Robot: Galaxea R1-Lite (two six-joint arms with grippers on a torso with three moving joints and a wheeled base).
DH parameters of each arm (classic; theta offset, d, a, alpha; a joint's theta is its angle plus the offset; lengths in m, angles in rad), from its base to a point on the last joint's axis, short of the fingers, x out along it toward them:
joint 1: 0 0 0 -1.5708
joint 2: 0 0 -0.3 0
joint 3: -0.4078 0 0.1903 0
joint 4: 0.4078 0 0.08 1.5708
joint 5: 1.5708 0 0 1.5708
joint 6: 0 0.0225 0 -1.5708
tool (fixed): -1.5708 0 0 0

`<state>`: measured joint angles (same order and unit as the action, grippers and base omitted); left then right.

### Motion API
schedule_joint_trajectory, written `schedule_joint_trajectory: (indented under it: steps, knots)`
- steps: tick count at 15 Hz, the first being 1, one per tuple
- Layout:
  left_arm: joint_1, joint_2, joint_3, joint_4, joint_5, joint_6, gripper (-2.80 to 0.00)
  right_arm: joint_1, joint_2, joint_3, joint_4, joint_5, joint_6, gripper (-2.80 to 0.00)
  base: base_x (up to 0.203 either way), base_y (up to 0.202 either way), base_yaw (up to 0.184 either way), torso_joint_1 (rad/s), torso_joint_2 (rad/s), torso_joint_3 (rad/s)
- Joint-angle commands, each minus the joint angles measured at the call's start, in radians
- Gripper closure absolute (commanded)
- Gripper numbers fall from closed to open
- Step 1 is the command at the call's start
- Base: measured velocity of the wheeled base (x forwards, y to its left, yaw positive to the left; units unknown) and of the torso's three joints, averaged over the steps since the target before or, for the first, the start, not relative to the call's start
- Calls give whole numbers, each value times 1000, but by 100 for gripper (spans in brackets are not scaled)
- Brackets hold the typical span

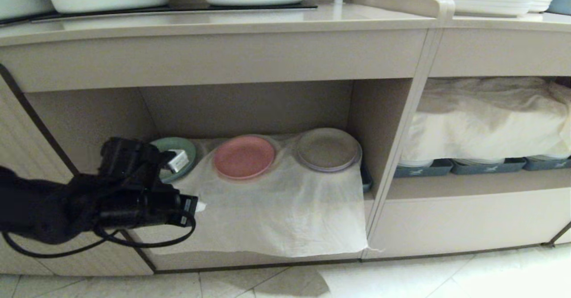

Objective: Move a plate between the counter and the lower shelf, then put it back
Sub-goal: Pick up the plate in the cupboard

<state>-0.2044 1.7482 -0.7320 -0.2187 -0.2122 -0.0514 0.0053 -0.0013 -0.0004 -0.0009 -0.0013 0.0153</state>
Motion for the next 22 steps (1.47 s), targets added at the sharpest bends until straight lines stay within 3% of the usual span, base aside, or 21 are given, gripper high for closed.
schedule_joint_trajectory:
  steps: [1,3,6,9,14,17,22]
  knots:
    - [-29,145,-77,-2,43,-41,0,1,1,0,-1,0,0,0,0,0,0,0,0,0]
    - [-43,218,-151,-2,89,-95,0,1,1,0,-1,0,0,0,0,0,0,0,0,0]
    - [-71,301,-267,7,111,-241,0,1,1,0,-1,0,0,0,0,0,0,0,0,0]
    - [-86,346,-383,89,117,-255,0,1,1,0,-1,0,0,0,0,0,0,0,0,0]
    - [-81,426,-504,102,127,-268,0,1,1,0,-1,0,0,0,0,0,0,0,0,0]
    - [-70,460,-550,110,167,-291,0,1,1,0,-1,0,0,0,0,0,0,0,0,0]
    - [-29,479,-572,113,173,-295,0,1,1,0,-1,0,0,0,0,0,0,0,0,0]
